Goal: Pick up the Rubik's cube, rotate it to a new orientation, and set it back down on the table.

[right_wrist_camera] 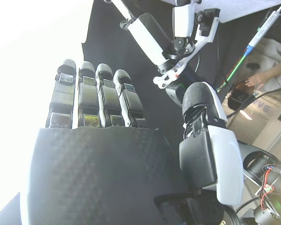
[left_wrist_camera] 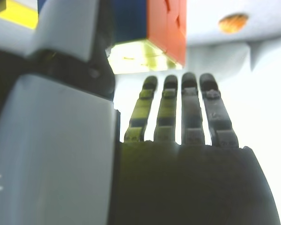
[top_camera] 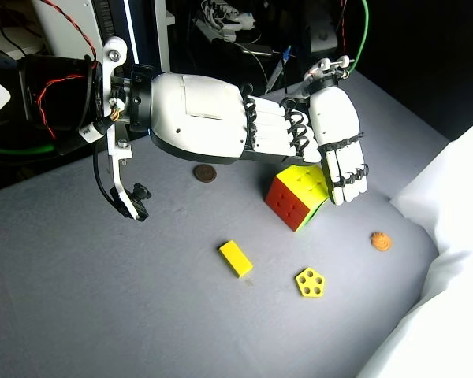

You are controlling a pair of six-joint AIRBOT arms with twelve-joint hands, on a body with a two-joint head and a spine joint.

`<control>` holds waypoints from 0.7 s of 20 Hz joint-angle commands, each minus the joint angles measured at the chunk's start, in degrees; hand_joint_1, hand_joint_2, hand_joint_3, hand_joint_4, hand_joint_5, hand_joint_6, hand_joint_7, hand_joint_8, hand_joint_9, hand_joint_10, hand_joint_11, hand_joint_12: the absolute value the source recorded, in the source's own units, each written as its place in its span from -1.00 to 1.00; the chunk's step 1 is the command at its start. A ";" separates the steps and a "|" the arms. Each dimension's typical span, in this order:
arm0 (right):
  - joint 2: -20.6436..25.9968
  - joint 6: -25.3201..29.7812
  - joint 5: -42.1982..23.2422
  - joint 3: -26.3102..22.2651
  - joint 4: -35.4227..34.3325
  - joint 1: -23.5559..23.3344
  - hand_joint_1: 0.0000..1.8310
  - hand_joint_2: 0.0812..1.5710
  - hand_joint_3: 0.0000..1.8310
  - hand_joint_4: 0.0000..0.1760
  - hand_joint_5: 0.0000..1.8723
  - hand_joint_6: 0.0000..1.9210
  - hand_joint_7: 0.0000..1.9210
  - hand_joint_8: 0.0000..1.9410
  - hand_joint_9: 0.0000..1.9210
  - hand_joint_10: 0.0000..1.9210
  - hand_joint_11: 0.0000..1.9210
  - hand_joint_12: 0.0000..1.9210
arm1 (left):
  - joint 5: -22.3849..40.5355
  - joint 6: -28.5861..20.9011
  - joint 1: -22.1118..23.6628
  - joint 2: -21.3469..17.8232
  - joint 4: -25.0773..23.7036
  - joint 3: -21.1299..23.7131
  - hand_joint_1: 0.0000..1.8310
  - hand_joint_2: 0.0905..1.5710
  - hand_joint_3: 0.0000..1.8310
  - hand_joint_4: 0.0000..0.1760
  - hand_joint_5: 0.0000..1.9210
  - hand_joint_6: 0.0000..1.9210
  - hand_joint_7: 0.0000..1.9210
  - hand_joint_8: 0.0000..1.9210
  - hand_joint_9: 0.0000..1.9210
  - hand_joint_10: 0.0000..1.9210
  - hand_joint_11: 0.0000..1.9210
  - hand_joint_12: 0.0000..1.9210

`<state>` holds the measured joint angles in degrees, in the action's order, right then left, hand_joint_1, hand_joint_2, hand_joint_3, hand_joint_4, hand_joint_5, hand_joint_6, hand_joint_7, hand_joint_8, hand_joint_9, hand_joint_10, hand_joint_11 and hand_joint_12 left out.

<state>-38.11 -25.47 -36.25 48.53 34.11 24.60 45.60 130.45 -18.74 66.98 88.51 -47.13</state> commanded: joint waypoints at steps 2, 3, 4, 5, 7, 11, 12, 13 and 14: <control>0.37 0.23 -5.97 -0.30 -2.14 -0.16 -0.97 0.62 -0.99 -1.00 -1.00 -1.00 -0.97 -0.99 -1.00 -1.00 -1.00 -1.00 | 0.91 -0.05 0.25 0.35 -3.80 -0.80 0.13 0.32 -1.00 -1.00 -1.00 -1.00 -1.00 -1.00 -1.00 -1.00 -1.00 -1.00; 0.37 0.23 -5.97 -0.31 -2.13 -0.15 -0.96 0.62 -0.99 -1.00 -1.00 -1.00 -0.99 -1.00 -1.00 -1.00 -1.00 -1.00 | 0.74 -0.05 0.26 0.58 -3.82 -1.11 0.14 0.32 -1.00 -1.00 -1.00 -1.00 -1.00 -1.00 -1.00 -1.00 -1.00 -1.00; 0.37 0.23 -5.97 -0.32 -2.12 -0.15 -0.96 0.62 -0.99 -1.00 -1.00 -1.00 -1.00 -1.00 -1.00 -1.00 -1.00 -1.00 | 0.68 -0.05 0.28 0.85 -3.86 -1.44 0.13 0.34 -0.99 -1.00 -1.00 -1.00 -1.00 -1.00 -1.00 -1.00 -1.00 -1.00; 0.37 0.23 -5.97 -0.33 -2.11 -0.13 -0.96 0.61 -1.00 -1.00 -1.00 -1.00 -1.00 -1.00 -1.00 -1.00 -1.00 -1.00 | 0.63 -0.05 0.28 1.05 -3.87 -1.65 0.12 0.35 -0.99 -1.00 -1.00 -1.00 -1.00 -1.00 -1.00 -1.00 -1.00 -1.00; 0.37 0.23 -5.97 -0.33 -2.09 -0.09 -0.96 0.61 -1.00 -1.00 -1.00 -1.00 -1.00 -1.00 -1.00 -1.00 -1.00 -1.00 | 0.31 -0.05 0.28 1.52 -4.00 -2.17 0.12 0.35 -0.99 -1.00 -1.00 -1.00 -1.00 -1.00 -1.00 -1.00 -1.00 -1.00; 0.36 0.23 -5.97 -0.39 -2.01 -0.01 -0.95 0.62 -1.00 -1.00 -1.00 -1.00 -1.00 -1.00 -1.00 -1.00 -1.00 -1.00 | -0.03 -0.05 0.28 2.08 -4.23 -2.80 0.13 0.32 -1.00 -1.00 -1.00 -1.00 -1.00 -1.00 -1.00 -1.00 -1.00 -1.00; 0.36 0.23 -5.97 -0.40 -1.99 -0.01 -0.95 0.62 -1.00 -1.00 -1.00 -1.00 -1.00 -1.00 -1.00 -1.00 -1.00 -1.00 | -0.03 -0.05 0.28 2.15 -4.30 -2.92 0.13 0.32 -1.00 -1.00 -1.00 -1.00 -1.00 -1.00 -1.00 -1.00 -1.00 -1.00; 0.36 0.23 -5.97 -0.40 -1.98 0.00 -0.94 0.61 -1.00 -1.00 -1.00 -1.00 -1.00 -1.00 -1.00 -1.00 -1.00 -1.00 | -0.03 -0.05 0.28 2.30 -4.41 -3.09 0.17 0.32 -1.00 -1.00 -1.00 -1.00 -1.00 -1.00 -1.00 -1.00 -1.00 -1.00; 0.36 0.23 -5.97 -0.42 -1.97 0.01 -0.97 0.62 -1.00 -1.00 -1.00 -1.00 -1.00 -1.00 -1.00 -1.00 -1.00 -1.00 | -0.08 -0.05 0.28 2.46 -4.47 -3.26 0.16 0.32 -1.00 -1.00 -1.00 -1.00 -1.00 -1.00 -1.00 -1.00 -1.00 -1.00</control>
<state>-38.06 -25.47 -36.16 48.40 34.50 25.02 44.05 130.45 -18.81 69.56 88.20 -50.30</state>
